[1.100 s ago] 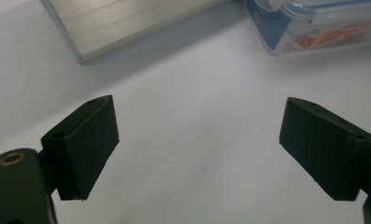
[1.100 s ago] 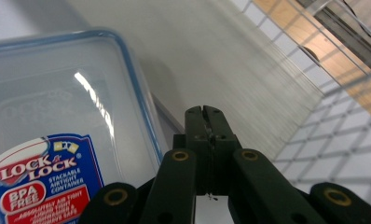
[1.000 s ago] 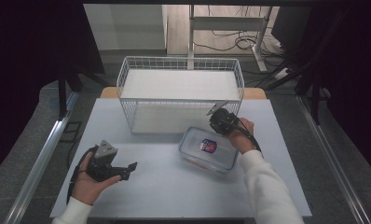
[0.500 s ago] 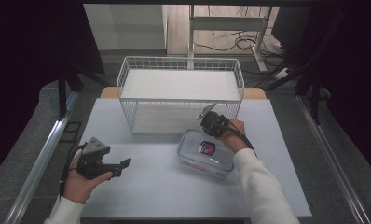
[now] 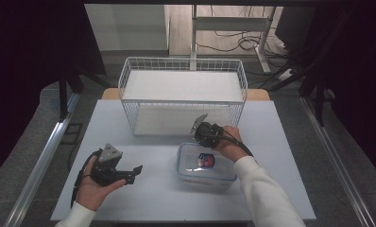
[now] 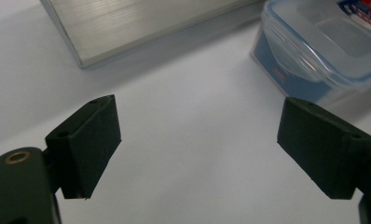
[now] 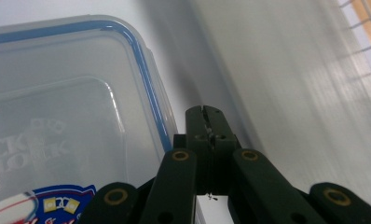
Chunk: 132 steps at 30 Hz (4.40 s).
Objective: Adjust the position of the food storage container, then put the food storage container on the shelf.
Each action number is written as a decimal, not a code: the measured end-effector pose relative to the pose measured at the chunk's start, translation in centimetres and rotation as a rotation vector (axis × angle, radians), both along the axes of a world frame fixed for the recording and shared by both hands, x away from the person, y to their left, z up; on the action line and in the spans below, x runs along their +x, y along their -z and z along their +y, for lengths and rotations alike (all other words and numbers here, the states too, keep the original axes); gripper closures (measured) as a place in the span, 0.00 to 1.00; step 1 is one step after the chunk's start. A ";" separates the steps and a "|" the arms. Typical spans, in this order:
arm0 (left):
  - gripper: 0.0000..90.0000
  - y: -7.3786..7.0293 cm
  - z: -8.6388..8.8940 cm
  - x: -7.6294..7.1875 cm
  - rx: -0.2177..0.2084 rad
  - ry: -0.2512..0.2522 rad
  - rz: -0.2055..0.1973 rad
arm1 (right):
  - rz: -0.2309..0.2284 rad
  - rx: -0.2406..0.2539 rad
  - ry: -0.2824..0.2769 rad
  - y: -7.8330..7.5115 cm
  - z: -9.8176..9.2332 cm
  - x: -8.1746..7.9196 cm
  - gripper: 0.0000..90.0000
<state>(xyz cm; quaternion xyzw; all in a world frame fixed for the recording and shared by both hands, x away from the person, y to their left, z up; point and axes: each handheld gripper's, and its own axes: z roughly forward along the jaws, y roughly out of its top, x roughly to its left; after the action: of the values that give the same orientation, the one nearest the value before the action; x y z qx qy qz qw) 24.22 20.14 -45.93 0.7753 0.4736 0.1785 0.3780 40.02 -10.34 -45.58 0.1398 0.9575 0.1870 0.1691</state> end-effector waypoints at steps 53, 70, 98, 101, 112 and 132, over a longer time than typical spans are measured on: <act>0.18 1.0 2.4 -0.1 -0.048 -0.072 0.023 | 0.136 0.284 0.492 2.5 -12.4 -9.4 0.99; 0.18 0.9 1.4 -0.2 -0.033 -0.056 0.030 | 0.118 0.315 0.385 3.0 -8.5 -9.1 0.98; 0.16 0.1 1.9 -0.4 -0.046 -0.081 0.010 | 0.017 0.614 0.608 1.1 -14.3 -9.9 0.31; 0.14 0.1 2.0 -0.3 -0.081 -0.079 0.023 | 0.066 0.653 0.603 1.2 -14.4 -9.9 0.24; 0.12 0.8 0.7 0.6 -0.164 -0.021 0.082 | 0.118 0.671 0.492 1.2 -13.3 -10.2 0.21; 0.12 4.4 -1.9 6.3 -0.417 0.116 0.340 | 0.362 0.784 0.471 2.6 -11.0 -8.5 0.17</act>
<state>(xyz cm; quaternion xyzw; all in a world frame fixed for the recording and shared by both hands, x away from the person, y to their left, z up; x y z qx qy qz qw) 30.56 18.24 -50.33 0.7253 0.5115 -0.0774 0.4542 31.53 -21.39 -48.17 0.4360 0.7714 0.4626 -0.0276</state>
